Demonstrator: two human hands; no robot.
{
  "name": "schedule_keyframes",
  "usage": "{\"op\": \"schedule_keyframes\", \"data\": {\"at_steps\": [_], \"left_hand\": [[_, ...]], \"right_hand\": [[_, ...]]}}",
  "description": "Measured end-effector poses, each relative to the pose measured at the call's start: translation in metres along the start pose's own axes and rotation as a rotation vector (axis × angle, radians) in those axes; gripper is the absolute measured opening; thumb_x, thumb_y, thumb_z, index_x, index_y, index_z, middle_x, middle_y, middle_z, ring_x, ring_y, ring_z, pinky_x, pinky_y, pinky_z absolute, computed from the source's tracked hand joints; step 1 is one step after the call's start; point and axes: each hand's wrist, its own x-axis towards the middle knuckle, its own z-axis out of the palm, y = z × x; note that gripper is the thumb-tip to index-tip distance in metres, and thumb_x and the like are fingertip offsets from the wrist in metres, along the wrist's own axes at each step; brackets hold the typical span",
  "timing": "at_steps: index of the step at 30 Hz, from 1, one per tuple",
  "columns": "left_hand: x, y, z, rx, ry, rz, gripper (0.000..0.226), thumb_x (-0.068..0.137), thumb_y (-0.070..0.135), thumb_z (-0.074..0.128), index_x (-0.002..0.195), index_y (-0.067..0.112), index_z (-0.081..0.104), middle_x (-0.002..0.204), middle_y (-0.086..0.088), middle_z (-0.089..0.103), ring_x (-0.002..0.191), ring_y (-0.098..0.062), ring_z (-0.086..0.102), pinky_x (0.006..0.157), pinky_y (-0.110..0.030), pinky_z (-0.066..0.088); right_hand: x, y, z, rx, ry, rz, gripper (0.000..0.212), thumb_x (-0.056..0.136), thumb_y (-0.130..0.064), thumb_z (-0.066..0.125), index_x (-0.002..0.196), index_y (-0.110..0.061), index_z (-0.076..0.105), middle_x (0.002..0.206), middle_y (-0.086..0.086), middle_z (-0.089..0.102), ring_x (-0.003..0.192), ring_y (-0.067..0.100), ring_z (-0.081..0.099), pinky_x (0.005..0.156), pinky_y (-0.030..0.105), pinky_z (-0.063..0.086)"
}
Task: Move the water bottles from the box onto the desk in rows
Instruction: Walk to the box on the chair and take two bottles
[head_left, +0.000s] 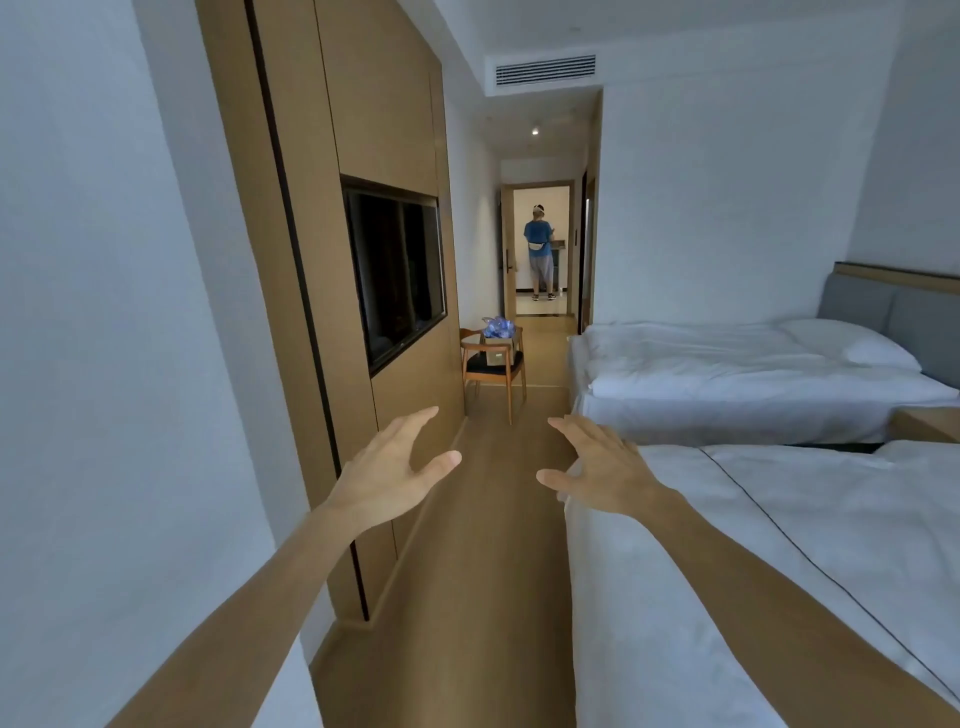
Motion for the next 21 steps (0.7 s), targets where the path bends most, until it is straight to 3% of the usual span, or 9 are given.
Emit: {"op": "schedule_keyframes", "data": {"at_steps": [4,12,17,21], "left_hand": [[0.061,-0.031,0.019,0.012,-0.013,-0.027,0.070,0.088,0.069,0.043,0.148,0.043,0.020,0.154,0.017,0.028,0.140,-0.011,0.031,0.108,-0.046,0.034],[0.207,-0.105,0.072,-0.047,-0.055,-0.034,0.075,0.083,0.075,0.042,0.147,0.045,0.020,0.154,0.017,0.027,0.141,-0.013,0.030,0.109,-0.055,0.034],[0.317,-0.143,0.090,-0.098,-0.056,-0.039,0.072,0.088,0.063,0.050,0.150,0.037,0.022,0.155,0.013,0.028,0.143,-0.013,0.027,0.111,-0.044,0.029],[0.396,-0.164,0.101,-0.120,-0.063,-0.066,0.071,0.089,0.062,0.049,0.150,0.038,0.021,0.155,0.012,0.028,0.143,-0.016,0.028,0.110,-0.046,0.030]], "right_hand": [[0.062,0.013,0.021,-0.015,0.000,-0.014,0.076,0.089,-0.064,0.051,0.152,-0.038,0.017,0.160,-0.009,0.017,0.146,0.021,0.019,0.116,0.049,0.019],[0.208,0.047,0.075,-0.016,-0.034,0.042,0.076,0.088,-0.065,0.051,0.151,-0.040,0.016,0.161,-0.010,0.015,0.147,0.022,0.016,0.118,0.048,0.017],[0.310,0.063,0.094,-0.023,-0.050,0.082,0.079,0.087,-0.068,0.049,0.151,-0.040,0.013,0.161,-0.009,0.015,0.147,0.022,0.016,0.119,0.051,0.019],[0.385,0.081,0.101,-0.036,-0.023,0.101,0.079,0.086,-0.071,0.047,0.150,-0.042,0.011,0.161,-0.009,0.014,0.147,0.022,0.018,0.118,0.053,0.021]]}}
